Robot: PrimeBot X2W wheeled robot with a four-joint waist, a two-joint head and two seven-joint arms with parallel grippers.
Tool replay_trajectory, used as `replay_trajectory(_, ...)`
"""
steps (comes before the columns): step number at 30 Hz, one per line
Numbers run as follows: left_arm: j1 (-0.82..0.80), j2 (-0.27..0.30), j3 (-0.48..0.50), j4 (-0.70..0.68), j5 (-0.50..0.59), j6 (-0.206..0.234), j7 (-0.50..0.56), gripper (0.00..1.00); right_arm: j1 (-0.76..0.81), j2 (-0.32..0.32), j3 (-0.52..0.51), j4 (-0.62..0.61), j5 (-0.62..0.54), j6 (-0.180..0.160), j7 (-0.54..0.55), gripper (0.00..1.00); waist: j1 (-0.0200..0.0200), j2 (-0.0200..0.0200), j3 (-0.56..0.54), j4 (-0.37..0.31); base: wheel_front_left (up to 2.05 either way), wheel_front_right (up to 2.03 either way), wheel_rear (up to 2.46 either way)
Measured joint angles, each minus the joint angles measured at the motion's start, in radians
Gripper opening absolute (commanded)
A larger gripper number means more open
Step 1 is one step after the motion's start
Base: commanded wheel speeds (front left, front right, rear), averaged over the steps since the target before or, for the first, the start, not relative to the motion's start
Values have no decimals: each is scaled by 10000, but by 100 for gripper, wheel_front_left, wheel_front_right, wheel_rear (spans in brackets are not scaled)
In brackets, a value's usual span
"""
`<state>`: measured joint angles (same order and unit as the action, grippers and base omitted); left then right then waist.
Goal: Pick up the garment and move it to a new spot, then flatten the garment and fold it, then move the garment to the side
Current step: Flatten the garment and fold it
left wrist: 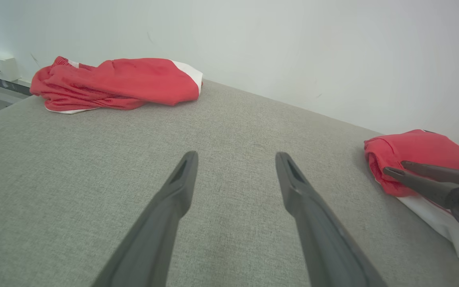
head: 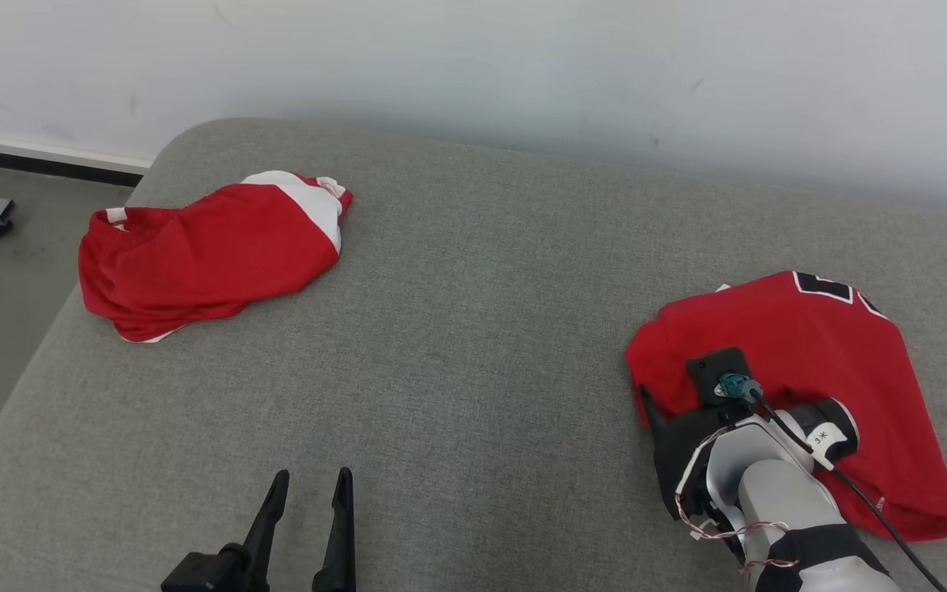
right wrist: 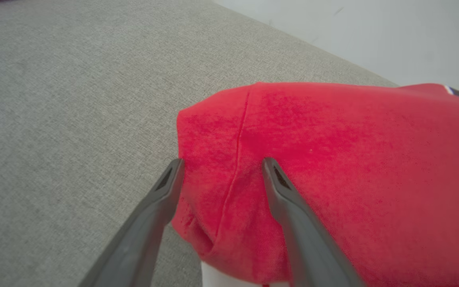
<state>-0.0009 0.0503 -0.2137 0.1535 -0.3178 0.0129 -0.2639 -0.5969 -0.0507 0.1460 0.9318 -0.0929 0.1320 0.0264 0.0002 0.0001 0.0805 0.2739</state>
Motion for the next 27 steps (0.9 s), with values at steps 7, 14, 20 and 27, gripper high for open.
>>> replay_trajectory(7,63,0,71,81,-4,6,0,100,-24,2,-616,514,-556,0,-128,0,-1,0,-102,117,0,0,0)
replay_trajectory(14,163,0,132,182,6,-58,0,100,-75,-2,-700,748,-502,0,-431,0,-2,-1,-492,-64,0,0,0)
replay_trajectory(20,270,-2,186,257,21,-140,0,100,-868,0,416,489,487,0,-961,0,-3,-2,-793,-199,0,0,0)
replay_trajectory(27,239,0,236,211,23,-144,0,100,-2499,0,1584,-221,1603,0,-1373,0,-2,-1,-714,-305,0,0,0)
